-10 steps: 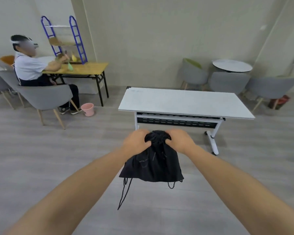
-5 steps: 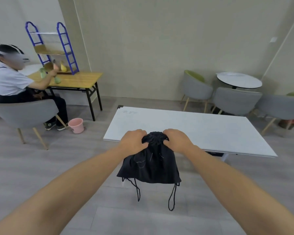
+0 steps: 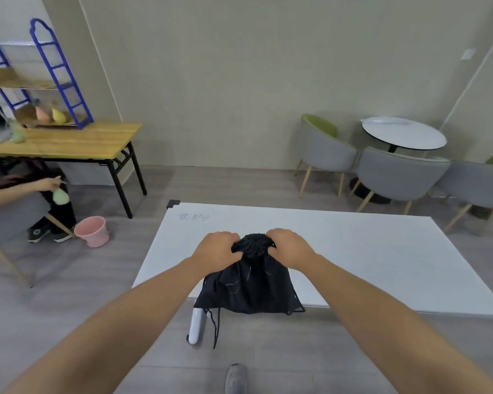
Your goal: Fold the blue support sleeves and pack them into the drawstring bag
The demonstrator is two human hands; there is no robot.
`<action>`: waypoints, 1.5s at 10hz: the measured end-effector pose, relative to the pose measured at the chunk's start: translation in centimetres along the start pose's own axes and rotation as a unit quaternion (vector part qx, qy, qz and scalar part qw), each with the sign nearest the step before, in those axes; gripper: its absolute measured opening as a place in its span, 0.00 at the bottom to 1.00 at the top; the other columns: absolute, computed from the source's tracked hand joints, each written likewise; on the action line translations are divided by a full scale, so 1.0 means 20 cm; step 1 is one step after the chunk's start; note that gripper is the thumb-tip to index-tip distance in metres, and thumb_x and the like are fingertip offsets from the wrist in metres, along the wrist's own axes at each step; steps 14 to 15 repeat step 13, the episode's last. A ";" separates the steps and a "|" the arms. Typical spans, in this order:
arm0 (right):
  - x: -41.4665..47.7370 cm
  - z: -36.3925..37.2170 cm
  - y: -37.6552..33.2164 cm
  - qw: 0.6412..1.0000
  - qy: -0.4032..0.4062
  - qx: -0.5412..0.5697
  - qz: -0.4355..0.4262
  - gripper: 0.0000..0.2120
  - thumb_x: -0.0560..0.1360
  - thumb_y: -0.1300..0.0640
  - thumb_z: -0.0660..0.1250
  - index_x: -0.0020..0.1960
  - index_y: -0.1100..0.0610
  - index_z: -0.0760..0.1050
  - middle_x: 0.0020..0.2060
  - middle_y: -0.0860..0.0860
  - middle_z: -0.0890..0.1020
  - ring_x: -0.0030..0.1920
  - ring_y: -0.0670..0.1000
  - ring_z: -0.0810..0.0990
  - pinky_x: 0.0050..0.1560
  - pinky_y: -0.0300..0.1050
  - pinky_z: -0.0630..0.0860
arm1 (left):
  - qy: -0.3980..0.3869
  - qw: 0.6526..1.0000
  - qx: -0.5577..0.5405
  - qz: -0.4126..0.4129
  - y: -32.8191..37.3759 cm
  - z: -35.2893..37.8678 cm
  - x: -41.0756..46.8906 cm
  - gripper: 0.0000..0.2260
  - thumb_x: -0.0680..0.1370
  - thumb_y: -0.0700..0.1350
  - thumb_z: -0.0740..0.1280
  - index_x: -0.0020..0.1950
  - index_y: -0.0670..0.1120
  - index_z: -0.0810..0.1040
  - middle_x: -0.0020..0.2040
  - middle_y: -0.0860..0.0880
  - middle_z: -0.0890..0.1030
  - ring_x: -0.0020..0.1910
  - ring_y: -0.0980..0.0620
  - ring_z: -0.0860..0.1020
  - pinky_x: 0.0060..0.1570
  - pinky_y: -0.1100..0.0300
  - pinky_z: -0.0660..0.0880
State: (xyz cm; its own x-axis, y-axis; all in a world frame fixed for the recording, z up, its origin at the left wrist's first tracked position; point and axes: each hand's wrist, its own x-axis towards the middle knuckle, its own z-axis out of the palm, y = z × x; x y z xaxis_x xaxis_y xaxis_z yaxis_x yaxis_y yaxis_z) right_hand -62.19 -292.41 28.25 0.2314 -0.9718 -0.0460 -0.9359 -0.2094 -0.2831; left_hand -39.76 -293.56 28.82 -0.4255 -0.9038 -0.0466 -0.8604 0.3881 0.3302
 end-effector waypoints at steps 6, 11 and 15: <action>1.17 0.20 0.56 0.991 -0.112 0.039 0.062 0.05 0.76 0.61 0.57 0.44 0.57 0.71 0.43 0.51 0.77 0.43 0.56 0.77 0.42 0.49 0.74 | -0.062 0.997 -0.009 -0.040 -0.44 0.23 1.22 0.10 0.78 0.53 0.61 0.48 0.48 0.77 0.45 0.51 0.81 0.43 0.49 0.78 0.45 0.55 0.73; 1.49 0.41 0.87 0.971 -0.215 0.060 0.081 0.20 0.81 0.51 0.59 0.71 0.55 0.69 0.63 0.54 0.76 0.62 0.58 0.76 0.60 0.53 0.75 | -0.202 0.970 0.097 -0.097 -0.45 0.52 1.58 0.27 0.82 0.54 0.56 0.79 0.48 0.56 0.76 0.44 0.63 0.71 0.42 0.65 0.69 0.47 0.65; 1.45 0.42 0.92 0.971 -0.220 0.045 0.078 0.18 0.82 0.51 0.57 0.69 0.56 0.72 0.64 0.54 0.76 0.61 0.57 0.77 0.60 0.52 0.75 | -0.220 0.968 0.084 -0.091 -0.43 0.53 1.59 0.21 0.82 0.53 0.54 0.73 0.48 0.67 0.69 0.46 0.72 0.65 0.44 0.71 0.64 0.49 0.68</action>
